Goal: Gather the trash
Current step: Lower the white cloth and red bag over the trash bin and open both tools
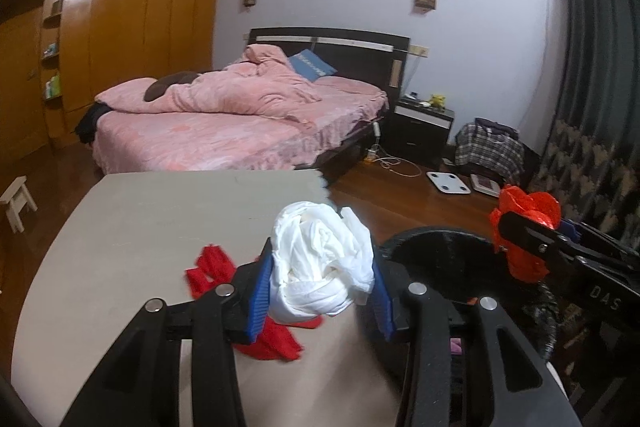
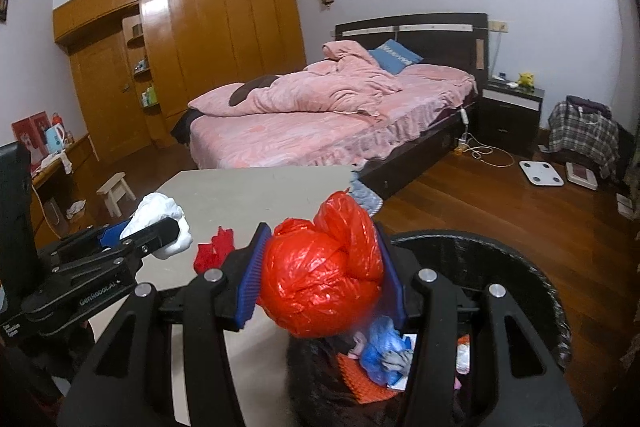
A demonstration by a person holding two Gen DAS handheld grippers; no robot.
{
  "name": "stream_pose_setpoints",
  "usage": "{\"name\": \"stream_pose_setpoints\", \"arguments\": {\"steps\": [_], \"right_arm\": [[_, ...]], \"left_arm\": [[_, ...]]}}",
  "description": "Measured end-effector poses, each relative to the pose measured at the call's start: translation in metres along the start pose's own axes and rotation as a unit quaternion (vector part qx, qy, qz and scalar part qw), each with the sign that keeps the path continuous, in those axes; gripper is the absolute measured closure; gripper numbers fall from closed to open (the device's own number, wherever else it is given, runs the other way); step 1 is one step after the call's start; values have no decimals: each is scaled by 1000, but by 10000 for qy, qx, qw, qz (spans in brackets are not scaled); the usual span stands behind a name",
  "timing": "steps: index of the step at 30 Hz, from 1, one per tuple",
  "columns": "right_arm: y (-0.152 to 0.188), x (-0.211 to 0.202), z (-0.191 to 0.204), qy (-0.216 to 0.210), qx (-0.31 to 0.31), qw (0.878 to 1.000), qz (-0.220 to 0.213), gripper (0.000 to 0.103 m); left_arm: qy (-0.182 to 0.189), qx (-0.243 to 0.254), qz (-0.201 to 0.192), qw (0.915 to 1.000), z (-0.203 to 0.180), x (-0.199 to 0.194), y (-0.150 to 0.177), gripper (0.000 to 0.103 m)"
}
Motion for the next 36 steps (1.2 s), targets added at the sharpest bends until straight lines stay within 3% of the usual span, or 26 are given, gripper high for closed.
{"name": "stream_pose_setpoints", "arguments": {"steps": [20,36], "right_arm": [[19,-40,-79,759,344,9965,-107,54],[39,-32,-130,1103,612,9920,92,54]], "left_arm": [[768,472,-77,9959,-96,13,-5,60],[1227,708,212,9897,-133,55,20,60]]}}
Point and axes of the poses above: each gripper's, at about its wrist camera, not at the fingertips, and x roughly the way its jaws point, z to its left, y to its underside, the point moved 3 cm from there along x, roughly the way its jaws point, and after that the axes turned 4 degrees about -z, right-handed, at the moved point
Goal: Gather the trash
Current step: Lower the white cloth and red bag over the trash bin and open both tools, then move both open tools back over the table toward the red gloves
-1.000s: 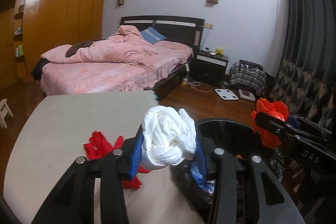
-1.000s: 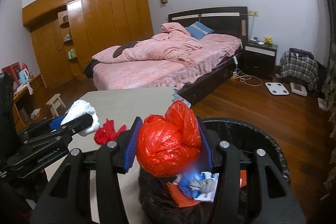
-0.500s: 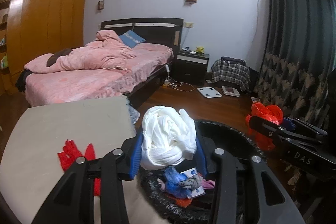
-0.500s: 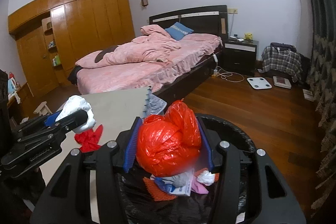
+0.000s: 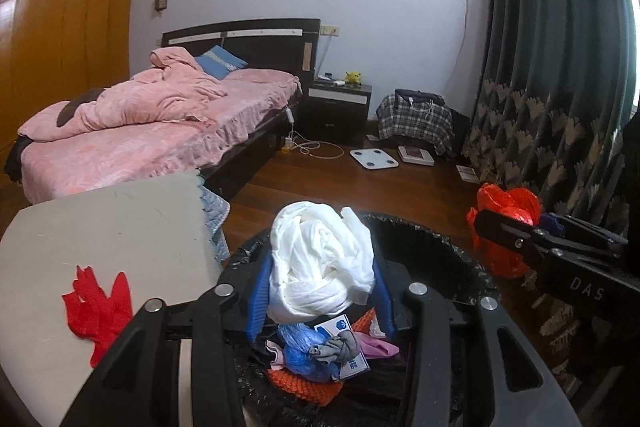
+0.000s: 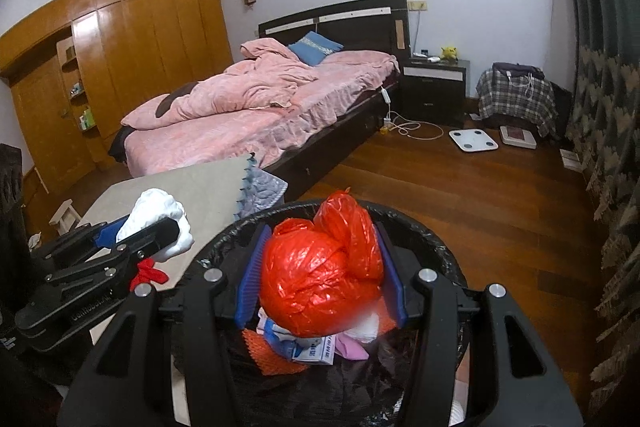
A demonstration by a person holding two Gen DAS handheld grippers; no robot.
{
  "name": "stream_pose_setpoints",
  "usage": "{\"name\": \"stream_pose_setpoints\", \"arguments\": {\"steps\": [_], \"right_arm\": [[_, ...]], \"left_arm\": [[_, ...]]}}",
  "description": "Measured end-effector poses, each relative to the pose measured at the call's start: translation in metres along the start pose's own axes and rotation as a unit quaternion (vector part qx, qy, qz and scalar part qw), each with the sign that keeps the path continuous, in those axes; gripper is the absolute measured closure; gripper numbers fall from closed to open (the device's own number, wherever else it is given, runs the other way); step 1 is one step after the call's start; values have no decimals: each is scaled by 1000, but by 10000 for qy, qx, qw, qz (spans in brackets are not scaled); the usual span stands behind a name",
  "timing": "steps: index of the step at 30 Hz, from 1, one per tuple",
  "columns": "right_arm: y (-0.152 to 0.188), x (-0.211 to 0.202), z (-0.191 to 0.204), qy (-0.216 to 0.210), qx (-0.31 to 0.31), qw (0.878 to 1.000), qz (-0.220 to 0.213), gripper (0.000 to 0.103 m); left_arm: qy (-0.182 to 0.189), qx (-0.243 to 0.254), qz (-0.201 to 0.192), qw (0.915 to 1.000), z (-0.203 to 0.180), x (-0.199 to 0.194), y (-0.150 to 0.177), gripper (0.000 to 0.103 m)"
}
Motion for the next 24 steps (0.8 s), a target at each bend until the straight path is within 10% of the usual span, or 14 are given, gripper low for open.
{"name": "stream_pose_setpoints", "arguments": {"steps": [10,24], "right_arm": [[11,26,-10,86,109,9996,225,50],[1,19,-32,451,350,9984,20,6]], "left_arm": [[192,77,301,9993,-6,33,11,58],[150,-52,384,9991,14,34,10,14]]}}
Point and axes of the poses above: each gripper's, at about its wrist camera, not at the fingertips, and x roughly the way its jaws point, z to its left, y to its underside, the point moved 3 cm from there along x, roughly the way its jaws point, and after that the axes turned 4 degrees about -z, right-handed, at the moved point
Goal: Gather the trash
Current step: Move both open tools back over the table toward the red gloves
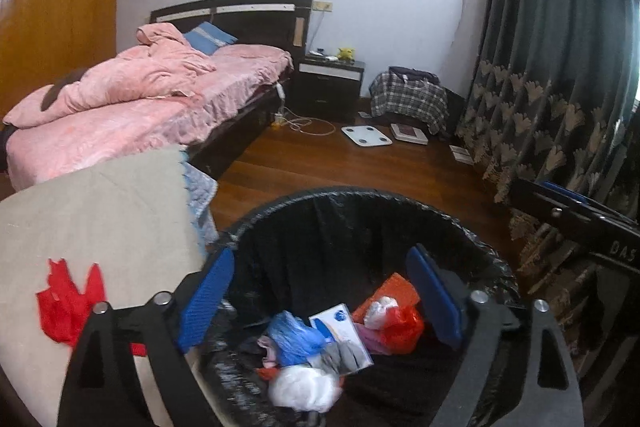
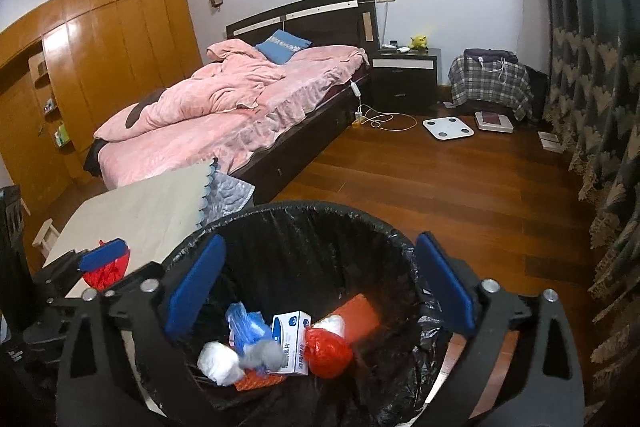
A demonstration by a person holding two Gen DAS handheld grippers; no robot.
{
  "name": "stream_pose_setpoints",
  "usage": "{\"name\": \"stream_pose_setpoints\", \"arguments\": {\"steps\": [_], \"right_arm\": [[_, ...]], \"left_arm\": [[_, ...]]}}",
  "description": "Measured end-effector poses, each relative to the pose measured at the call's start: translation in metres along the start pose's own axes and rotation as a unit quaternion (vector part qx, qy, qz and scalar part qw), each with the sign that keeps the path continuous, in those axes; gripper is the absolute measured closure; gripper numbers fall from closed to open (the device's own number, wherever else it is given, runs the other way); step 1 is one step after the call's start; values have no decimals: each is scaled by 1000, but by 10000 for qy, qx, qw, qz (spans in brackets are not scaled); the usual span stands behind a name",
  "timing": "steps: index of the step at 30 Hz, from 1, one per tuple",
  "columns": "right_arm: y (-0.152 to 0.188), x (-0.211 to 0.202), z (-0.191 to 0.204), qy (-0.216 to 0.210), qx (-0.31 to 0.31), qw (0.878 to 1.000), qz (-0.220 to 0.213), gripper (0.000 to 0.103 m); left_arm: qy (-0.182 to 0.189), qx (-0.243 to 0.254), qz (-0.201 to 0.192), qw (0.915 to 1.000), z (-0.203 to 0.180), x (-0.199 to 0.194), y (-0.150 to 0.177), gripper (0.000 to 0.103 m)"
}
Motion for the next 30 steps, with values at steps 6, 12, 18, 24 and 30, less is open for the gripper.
{"name": "stream_pose_setpoints", "arguments": {"steps": [6,12,18,24,30], "right_arm": [[-7,-14,12,-76,-25,9999,-149,5],[-9,-21,46,-371,-245,9987,-236,5],[-4,-13,91,-741,-488,9959,-160,5],[3,-3,142,-1125,-767,9907,-59,5],[11,8,186,-1431,-989,9847,58,5]], "left_arm": [[-497,-145,-313,9982,32,-36,-9,6],[-1016,-301,-512,9931,75,-75,-7,6],[-1625,-464,-567,9840,121,-109,11,6],[-2088,-650,-563,9742,162,-132,28,6],[-2355,-723,-538,9677,189,-143,40,6]]}}
Point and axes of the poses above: each gripper's, at about its wrist camera, not at the fingertips, and x roughly the way its jaws point, z to its left, y to its underside, the point moved 3 cm from there along x, roughly the way its jaws point, and after that the axes turned 4 degrees about -z, right-handed, at the moved point
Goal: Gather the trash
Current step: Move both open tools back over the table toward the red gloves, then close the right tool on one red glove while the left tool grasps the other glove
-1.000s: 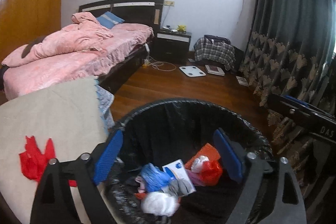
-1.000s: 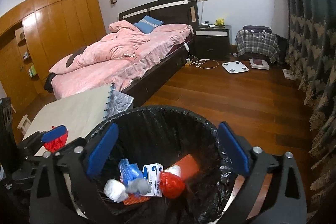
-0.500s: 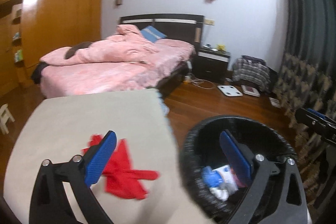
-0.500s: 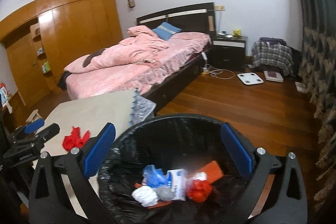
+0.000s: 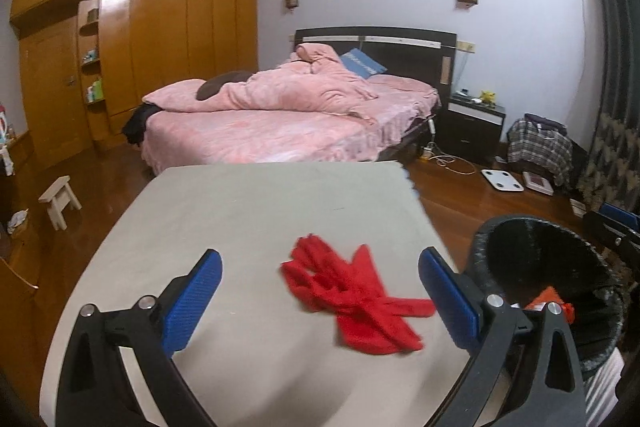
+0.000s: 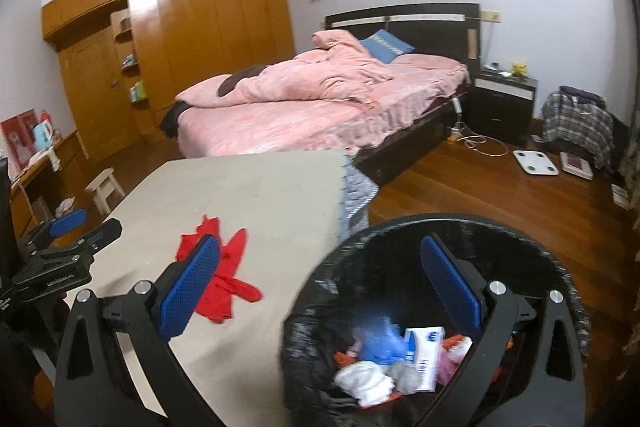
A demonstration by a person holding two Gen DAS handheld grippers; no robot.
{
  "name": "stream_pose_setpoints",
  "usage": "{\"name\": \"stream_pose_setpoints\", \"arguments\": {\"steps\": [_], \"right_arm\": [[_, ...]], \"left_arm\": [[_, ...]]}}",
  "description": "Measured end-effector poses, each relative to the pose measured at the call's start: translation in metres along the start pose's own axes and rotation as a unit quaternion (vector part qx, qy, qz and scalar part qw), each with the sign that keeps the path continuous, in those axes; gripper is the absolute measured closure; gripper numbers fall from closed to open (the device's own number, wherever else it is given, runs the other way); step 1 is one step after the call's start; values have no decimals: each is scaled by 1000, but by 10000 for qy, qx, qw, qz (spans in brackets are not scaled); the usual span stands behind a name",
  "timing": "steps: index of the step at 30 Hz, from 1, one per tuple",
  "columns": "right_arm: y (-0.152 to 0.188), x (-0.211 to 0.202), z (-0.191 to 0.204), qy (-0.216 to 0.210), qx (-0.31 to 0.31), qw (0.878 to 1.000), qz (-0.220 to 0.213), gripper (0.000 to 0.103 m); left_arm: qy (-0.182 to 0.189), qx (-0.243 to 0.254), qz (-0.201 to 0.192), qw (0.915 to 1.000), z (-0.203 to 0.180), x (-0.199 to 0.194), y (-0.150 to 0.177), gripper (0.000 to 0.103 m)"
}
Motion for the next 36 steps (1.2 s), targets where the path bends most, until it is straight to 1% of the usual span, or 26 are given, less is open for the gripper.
{"name": "stream_pose_setpoints", "arguments": {"steps": [7,11,17,24,27,29,36], "right_arm": [[3,28,44,-307,-227,9992,118,5],[9,44,62,-460,-303,9981,258,6],[17,63,81,-584,-431,9966,379,6],[32,95,104,-719,-499,9941,642,6],[39,111,114,-757,-595,9922,793,13],[43,121,120,-782,-633,9909,890,20],[60,152,137,-901,-741,9849,1278,28]], "left_arm": [[-189,-132,89,9997,28,5,10,6],[-296,-228,146,9992,42,8,16,6],[-465,-337,217,9981,63,13,24,6],[-577,-394,285,9971,77,20,30,6],[-598,-429,310,9968,82,22,33,6],[-624,-433,329,9966,85,25,34,6],[-707,-523,406,9953,100,36,39,6]]}}
Point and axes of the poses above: each gripper's, at about its wrist camera, not at the fingertips, and x roughly the way its jaws point, z to its left, y to its underside, the point moved 3 cm from there along x, roughly the way its jaws point, and after that the axes turned 4 degrees about -z, right-handed, at the moved point
